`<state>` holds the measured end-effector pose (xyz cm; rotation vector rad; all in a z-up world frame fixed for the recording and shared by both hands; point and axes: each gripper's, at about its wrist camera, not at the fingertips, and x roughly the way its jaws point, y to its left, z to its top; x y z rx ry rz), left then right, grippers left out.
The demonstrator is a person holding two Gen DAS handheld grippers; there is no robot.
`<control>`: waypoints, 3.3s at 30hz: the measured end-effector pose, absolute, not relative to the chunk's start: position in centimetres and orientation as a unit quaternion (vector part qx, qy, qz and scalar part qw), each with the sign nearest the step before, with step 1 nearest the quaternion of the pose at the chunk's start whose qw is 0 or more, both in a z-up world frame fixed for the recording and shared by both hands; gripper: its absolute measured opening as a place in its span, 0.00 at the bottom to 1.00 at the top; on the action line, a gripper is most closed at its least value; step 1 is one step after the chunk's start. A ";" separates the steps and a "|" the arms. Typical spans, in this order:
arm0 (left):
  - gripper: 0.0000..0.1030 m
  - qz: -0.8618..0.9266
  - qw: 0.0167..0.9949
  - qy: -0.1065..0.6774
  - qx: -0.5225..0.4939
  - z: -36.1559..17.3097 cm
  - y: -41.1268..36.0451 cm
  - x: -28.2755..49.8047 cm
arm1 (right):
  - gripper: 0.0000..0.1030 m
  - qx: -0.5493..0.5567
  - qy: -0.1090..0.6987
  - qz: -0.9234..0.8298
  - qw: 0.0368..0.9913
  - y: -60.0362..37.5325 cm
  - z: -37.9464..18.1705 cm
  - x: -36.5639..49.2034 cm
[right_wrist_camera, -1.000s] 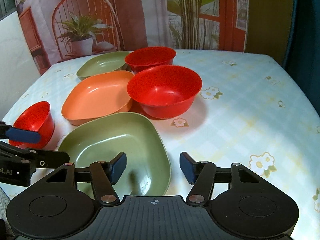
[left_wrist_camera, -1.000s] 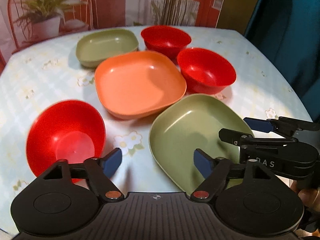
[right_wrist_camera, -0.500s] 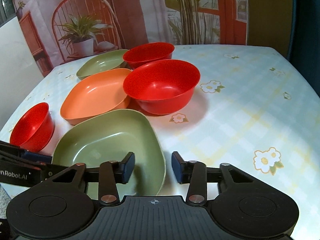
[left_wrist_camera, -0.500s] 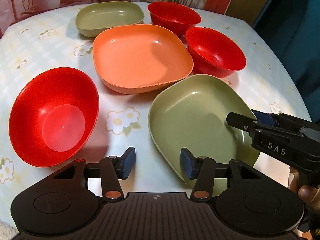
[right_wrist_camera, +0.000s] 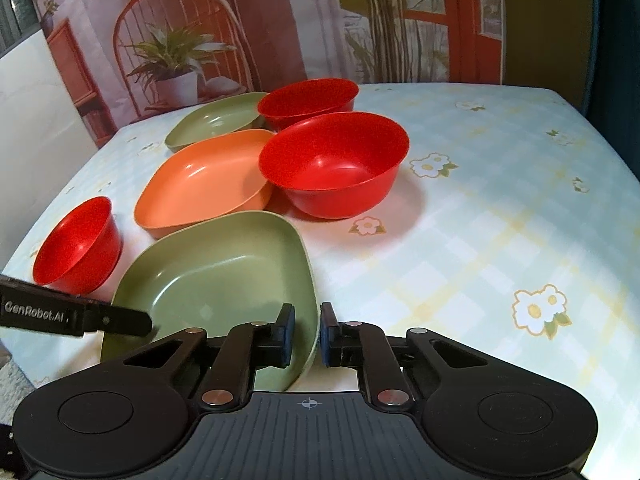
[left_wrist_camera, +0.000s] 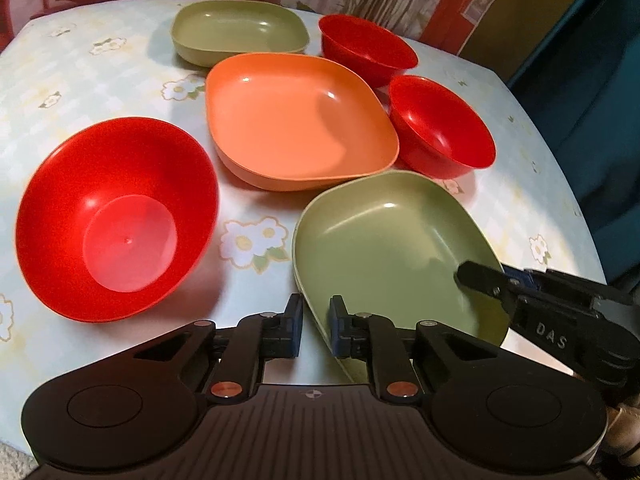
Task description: Organize plates and bowls
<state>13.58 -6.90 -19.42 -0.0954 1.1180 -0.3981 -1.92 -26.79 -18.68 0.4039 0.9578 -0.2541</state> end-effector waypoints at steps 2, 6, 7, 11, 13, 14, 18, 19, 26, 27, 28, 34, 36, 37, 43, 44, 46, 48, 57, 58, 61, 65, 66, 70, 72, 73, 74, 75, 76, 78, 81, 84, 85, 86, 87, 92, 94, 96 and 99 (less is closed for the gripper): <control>0.15 -0.186 0.832 0.521 -0.044 -19.3 -6.7 13.6 | 0.11 0.193 0.459 -0.116 0.859 -26.6 -18.6 -2.0; 0.15 -0.186 0.838 0.512 -0.043 -18.8 -6.5 13.4 | 0.11 0.195 0.462 -0.109 0.858 -26.3 -18.2 -2.1; 0.15 -0.186 0.839 0.510 -0.043 -18.8 -6.2 13.3 | 0.11 0.194 0.463 -0.107 0.858 -26.3 -18.1 -2.1; 0.15 -0.190 0.846 0.497 -0.042 -18.2 -5.9 13.1 | 0.11 0.193 0.461 -0.102 0.860 -26.0 -17.4 -2.3; 0.15 -0.193 0.850 0.488 -0.038 -17.9 -5.8 13.1 | 0.11 0.194 0.460 -0.100 0.861 -25.8 -17.0 -2.3; 0.15 -0.195 0.852 0.485 -0.036 -17.8 -5.8 13.1 | 0.11 0.194 0.459 -0.100 0.861 -25.8 -16.9 -2.4; 0.15 -0.201 0.858 0.472 -0.030 -17.1 -5.4 13.5 | 0.11 0.193 0.456 -0.096 0.863 -25.6 -16.1 -2.2; 0.15 -0.204 0.860 0.468 -0.026 -16.8 -5.4 13.6 | 0.11 0.193 0.455 -0.095 0.864 -25.6 -15.9 -2.0; 0.15 -0.211 0.866 0.453 -0.027 -15.1 -5.0 16.0 | 0.11 0.188 0.443 -0.090 0.872 -26.0 -14.6 -0.3; 0.15 -0.213 0.867 0.450 -0.027 -14.9 -4.8 16.4 | 0.11 0.185 0.440 -0.091 0.874 -26.1 -14.5 0.1; 0.15 -0.214 0.868 0.447 -0.025 -14.6 -4.7 16.8 | 0.11 0.182 0.437 -0.093 0.876 -26.2 -14.3 0.4; 0.15 -0.208 0.875 0.436 -0.025 -13.6 -4.2 19.6 | 0.11 0.180 0.418 -0.089 0.886 -26.9 -13.8 3.1; 0.15 -0.205 0.878 0.433 -0.021 -13.5 -4.2 20.6 | 0.11 0.170 0.414 -0.089 0.890 -26.8 -13.6 4.3; 0.15 -0.204 0.879 0.431 -0.017 -13.6 -4.2 21.0 | 0.11 0.162 0.413 -0.089 0.892 -26.8 -13.5 4.8; 0.15 -0.199 0.879 0.433 -0.016 -13.8 -3.7 24.0 | 0.11 0.148 0.401 -0.096 0.899 -26.9 -13.5 7.9; 0.15 -0.197 0.879 0.434 -0.019 -13.9 -3.6 24.3 | 0.11 0.147 0.399 -0.098 0.900 -26.9 -13.5 8.2; 0.15 -0.195 0.877 0.439 -0.020 -14.2 -3.6 24.8 | 0.11 0.139 0.394 -0.102 0.903 -26.8 -13.7 8.8; 0.15 -0.193 0.873 0.448 -0.016 -14.7 -3.6 25.2 | 0.11 0.130 0.396 -0.103 0.903 -26.7 -14.0 9.3; 0.15 -0.198 0.862 0.466 0.008 -15.8 -3.7 25.7 | 0.11 0.145 0.418 -0.104 0.891 -26.9 -15.6 10.1; 0.15 -0.197 0.861 0.468 0.009 -16.0 -3.6 25.8 | 0.11 0.144 0.421 -0.104 0.890 -26.9 -15.7 10.2; 0.15 -0.195 0.858 0.476 0.007 -16.4 -3.5 26.0 | 0.11 0.143 0.428 -0.102 0.887 -26.9 -16.0 10.5; 0.15 -0.191 0.856 0.481 0.009 -16.8 -3.4 26.4 | 0.11 0.143 0.437 -0.099 0.883 -26.6 -16.6 10.7; 0.15 -0.190 0.855 0.482 0.010 -16.9 -3.5 26.4 | 0.11 0.142 0.439 -0.098 0.881 -26.6 -16.7 10.8; 0.15 -0.190 0.854 0.485 0.011 -17.2 -3.4 26.7 | 0.11 0.141 0.448 -0.096 0.878 -26.4 -17.2 11.1; 0.15 -0.190 0.853 0.485 0.013 -17.4 -3.4 26.8 | 0.11 0.141 0.450 -0.096 0.877 -26.4 -17.4 11.2; 0.15 -0.191 0.853 0.485 0.016 -17.5 -3.5 26.9 | 0.11 0.141 0.451 -0.097 0.876 -26.4 -17.4 11.3; 0.15 -0.191 0.853 0.485 0.018 -17.6 -3.6 26.9 | 0.11 0.140 0.452 -0.098 0.875 -26.4 -17.5 11.4; 0.15 -0.191 0.853 0.485 0.020 -17.6 -3.7 27.0 | 0.11 0.139 0.453 -0.098 0.875 -26.4 -17.5 11.4; 0.15 -0.191 0.853 0.484 0.023 -17.7 -3.8 27.0 | 0.11 0.139 0.454 -0.099 0.874 -26.4 -17.6 11.5; 0.15 -0.192 0.854 0.483 0.027 -17.9 -4.0 27.0 | 0.11 0.139 0.455 -0.101 0.874 -26.4 -17.7 11.6; 0.15 -0.194 0.855 0.480 0.035 -18.0 -4.1 26.9 | 0.11 0.138 0.458 -0.102 0.872 -26.5 -18.0 11.6; 0.15 -0.194 0.856 0.478 0.041 -18.1 -4.2 26.9 | 0.11 0.136 0.462 -0.102 0.871 -26.4 -18.2 11.6; 0.15 -0.193 0.856 0.477 0.042 -18.1 -4.3 27.0 | 0.11 0.135 0.463 -0.101 0.870 -26.4 -18.3 11.6; 0.15 -0.193 0.857 0.476 0.043 -18.1 -4.3 27.0 | 0.11 0.134 0.463 -0.101 0.870 -26.3 -18.3 11.6; 0.15 -0.193 0.858 0.474 0.045 -18.1 -4.3 27.0 | 0.11 0.132 0.462 -0.101 0.871 -26.3 -18.3 11.6; 0.16 -0.193 0.862 0.466 0.053 -18.0 -4.5 27.0 | 0.11 0.120 0.459 -0.109 0.874 -26.0 -18.3 11.5; 0.16 -0.192 0.864 0.462 0.055 -17.9 -4.5 26.9 | 0.11 0.115 0.456 -0.114 0.875 -25.8 -18.2 11.4; 0.16 -0.190 0.865 0.461 0.057 -17.8 -4.4 26.9 | 0.11 0.117 0.453 -0.114 0.876 -25.9 -18.2 11.3; 0.16 -0.187 0.867 0.458 0.057 -17.7 -4.2 26.7 | 0.11 0.112 0.452 -0.117 0.877 -25.8 -18.1 11.3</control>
